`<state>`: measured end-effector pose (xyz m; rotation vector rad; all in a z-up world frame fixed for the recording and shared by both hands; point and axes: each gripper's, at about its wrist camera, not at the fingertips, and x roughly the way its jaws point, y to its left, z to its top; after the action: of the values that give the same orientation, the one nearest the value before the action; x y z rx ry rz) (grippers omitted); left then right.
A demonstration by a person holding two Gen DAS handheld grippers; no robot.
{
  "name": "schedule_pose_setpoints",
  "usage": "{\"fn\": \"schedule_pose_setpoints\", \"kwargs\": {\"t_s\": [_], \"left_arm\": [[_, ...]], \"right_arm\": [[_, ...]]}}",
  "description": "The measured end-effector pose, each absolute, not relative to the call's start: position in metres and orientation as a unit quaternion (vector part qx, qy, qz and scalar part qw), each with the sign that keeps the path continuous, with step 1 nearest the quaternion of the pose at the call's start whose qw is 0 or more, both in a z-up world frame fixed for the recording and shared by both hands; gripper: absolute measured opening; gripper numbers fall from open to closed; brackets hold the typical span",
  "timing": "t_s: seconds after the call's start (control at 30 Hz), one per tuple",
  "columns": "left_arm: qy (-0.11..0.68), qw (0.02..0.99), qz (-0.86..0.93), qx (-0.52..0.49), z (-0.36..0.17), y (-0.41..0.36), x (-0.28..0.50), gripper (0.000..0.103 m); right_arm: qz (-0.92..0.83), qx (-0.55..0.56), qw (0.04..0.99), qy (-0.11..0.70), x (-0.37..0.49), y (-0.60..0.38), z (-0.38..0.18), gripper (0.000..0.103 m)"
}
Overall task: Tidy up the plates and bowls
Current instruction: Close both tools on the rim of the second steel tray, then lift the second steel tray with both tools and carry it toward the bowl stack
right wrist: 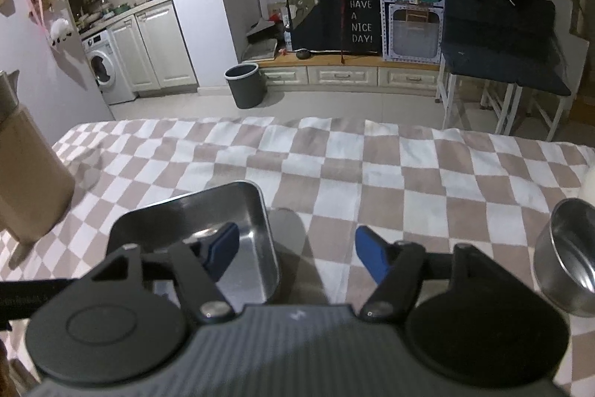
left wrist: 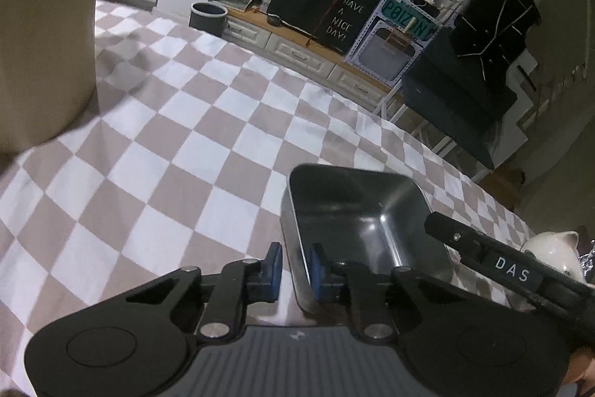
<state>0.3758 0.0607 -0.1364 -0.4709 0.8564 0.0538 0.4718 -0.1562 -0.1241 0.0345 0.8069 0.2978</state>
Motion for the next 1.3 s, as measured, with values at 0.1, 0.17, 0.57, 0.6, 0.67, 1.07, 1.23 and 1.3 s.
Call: {"fn": "schedule_pose_setpoints", "kwargs": {"t_s": [0.1,0.17,0.57,0.6,0.67,1.07,1.23,1.3], "left_arm": [[0.404,0.890,0.027,-0.210,-0.135,0.063,0.375,0.015],[0.403,0.892,0.020,-0.204,-0.134,0.063,0.375,0.012],[0.389,0.904,-0.004,-0.177,-0.114,0.060,0.369,0.005],[0.386,0.906,-0.006,-0.173,-0.110,0.059,0.366,0.005],[0.382,0.909,-0.010,-0.167,-0.101,0.059,0.359,0.005],[0.368,0.919,-0.032,-0.136,-0.052,0.081,0.299,0.005],[0.364,0.921,-0.039,-0.132,-0.038,0.103,0.270,0.005],[0.364,0.922,-0.043,-0.126,-0.035,0.111,0.258,0.005]], "right_arm": [[0.152,0.019,0.907,0.392,0.471,-0.151,-0.124,0.072],[0.159,0.017,0.903,0.398,0.470,-0.146,-0.123,0.058],[0.157,0.000,0.885,0.439,0.459,-0.138,-0.121,0.004],[0.157,0.000,0.886,0.436,0.456,-0.138,-0.118,0.004],[0.159,0.006,0.889,0.429,0.449,-0.139,-0.108,0.004],[0.160,0.026,0.900,0.404,0.391,-0.123,-0.044,0.003],[0.168,0.031,0.898,0.405,0.357,-0.106,-0.033,0.004],[0.172,0.030,0.897,0.407,0.342,-0.098,-0.030,0.005]]}}
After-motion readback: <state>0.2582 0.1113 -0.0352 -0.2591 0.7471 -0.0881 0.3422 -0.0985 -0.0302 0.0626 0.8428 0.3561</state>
